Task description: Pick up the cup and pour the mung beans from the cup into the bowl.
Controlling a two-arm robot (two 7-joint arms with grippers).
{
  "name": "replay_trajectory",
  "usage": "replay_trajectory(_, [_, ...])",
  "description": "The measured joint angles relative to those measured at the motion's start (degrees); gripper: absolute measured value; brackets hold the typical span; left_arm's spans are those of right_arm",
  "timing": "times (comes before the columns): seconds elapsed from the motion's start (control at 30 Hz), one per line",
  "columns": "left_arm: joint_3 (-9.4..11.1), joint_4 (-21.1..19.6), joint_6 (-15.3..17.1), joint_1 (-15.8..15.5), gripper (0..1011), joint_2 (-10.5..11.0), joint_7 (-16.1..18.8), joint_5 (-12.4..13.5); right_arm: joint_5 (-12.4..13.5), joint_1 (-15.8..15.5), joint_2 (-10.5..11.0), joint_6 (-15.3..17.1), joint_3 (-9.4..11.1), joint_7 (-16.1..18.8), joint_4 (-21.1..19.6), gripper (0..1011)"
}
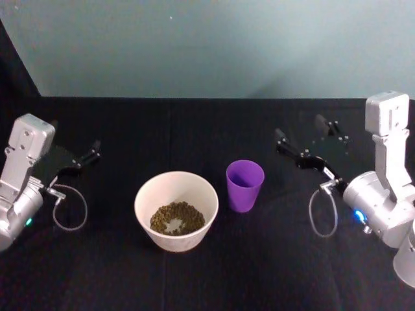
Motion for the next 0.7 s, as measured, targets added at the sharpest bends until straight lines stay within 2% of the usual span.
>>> replay_trajectory(0.33, [0.0,0.0,0.0,0.0,1000,0.0,0.0,0.0,-0.47,0.1,-0.24,0.9,1.28,0.17,4.67,1002])
replay_trajectory(0.7, [0.0,0.0,0.0,0.0,1000,0.0,0.0,0.0,-0.42,-0.62,-1.43,-2.03,2.43,0.61,7.93,1003])
